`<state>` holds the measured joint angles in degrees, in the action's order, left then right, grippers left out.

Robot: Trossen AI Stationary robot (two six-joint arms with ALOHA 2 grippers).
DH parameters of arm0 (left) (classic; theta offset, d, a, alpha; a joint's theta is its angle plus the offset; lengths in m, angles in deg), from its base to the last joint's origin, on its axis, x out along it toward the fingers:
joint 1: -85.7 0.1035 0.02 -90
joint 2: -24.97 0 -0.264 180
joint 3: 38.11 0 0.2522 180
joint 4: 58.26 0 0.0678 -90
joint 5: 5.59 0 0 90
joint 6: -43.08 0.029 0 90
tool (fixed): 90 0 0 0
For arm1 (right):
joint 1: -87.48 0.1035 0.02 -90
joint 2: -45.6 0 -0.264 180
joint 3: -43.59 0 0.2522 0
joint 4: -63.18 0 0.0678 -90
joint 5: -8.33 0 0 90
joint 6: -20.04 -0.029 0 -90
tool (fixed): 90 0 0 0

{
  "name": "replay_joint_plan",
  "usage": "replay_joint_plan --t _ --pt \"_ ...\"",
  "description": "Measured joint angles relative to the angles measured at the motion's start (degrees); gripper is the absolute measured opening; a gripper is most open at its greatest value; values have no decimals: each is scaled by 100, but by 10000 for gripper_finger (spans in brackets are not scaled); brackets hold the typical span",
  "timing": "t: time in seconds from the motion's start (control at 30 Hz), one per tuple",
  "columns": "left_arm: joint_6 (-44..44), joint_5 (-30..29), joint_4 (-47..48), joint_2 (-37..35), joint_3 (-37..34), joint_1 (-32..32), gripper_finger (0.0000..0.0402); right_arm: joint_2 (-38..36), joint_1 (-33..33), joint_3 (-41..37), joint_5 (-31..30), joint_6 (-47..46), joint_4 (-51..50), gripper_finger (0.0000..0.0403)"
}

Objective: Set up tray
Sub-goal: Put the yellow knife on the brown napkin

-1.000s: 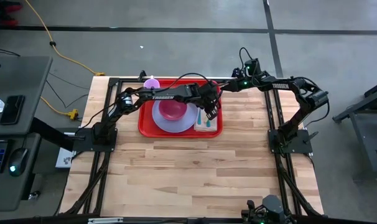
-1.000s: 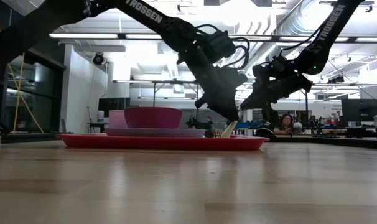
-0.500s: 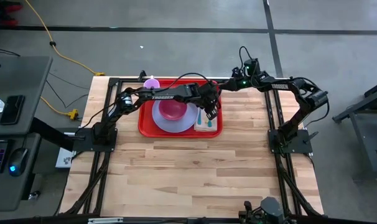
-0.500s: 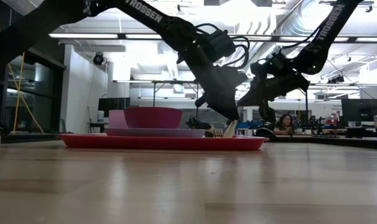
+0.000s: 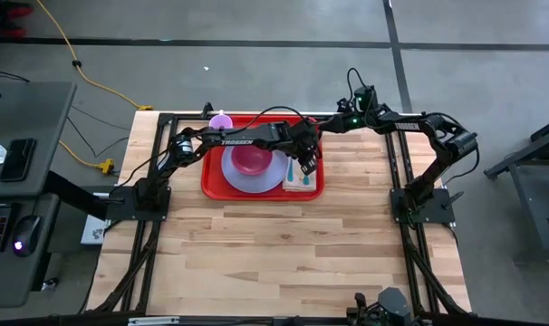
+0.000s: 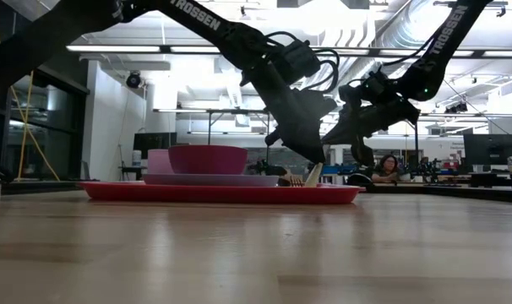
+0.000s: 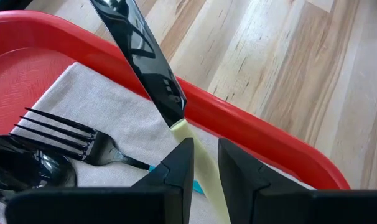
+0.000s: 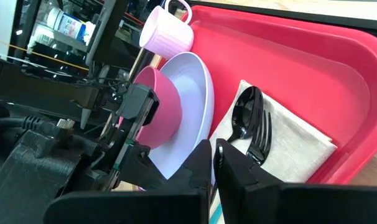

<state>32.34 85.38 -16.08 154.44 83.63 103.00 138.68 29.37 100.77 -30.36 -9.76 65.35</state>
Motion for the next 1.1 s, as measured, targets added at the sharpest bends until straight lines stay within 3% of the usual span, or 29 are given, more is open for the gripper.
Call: replay_joint_plan --t 0.53,0.93,1.1 --pt "-588 64 -37 0 0 103 110 -1 1 0 0 4 15 0" --pt "-612 301 -129 0 0 109 240 -2 2 0 4 15 1 0" --pt "-467 -27 -133 13 -4 117 253 -6 13 0 131 4 0 0"
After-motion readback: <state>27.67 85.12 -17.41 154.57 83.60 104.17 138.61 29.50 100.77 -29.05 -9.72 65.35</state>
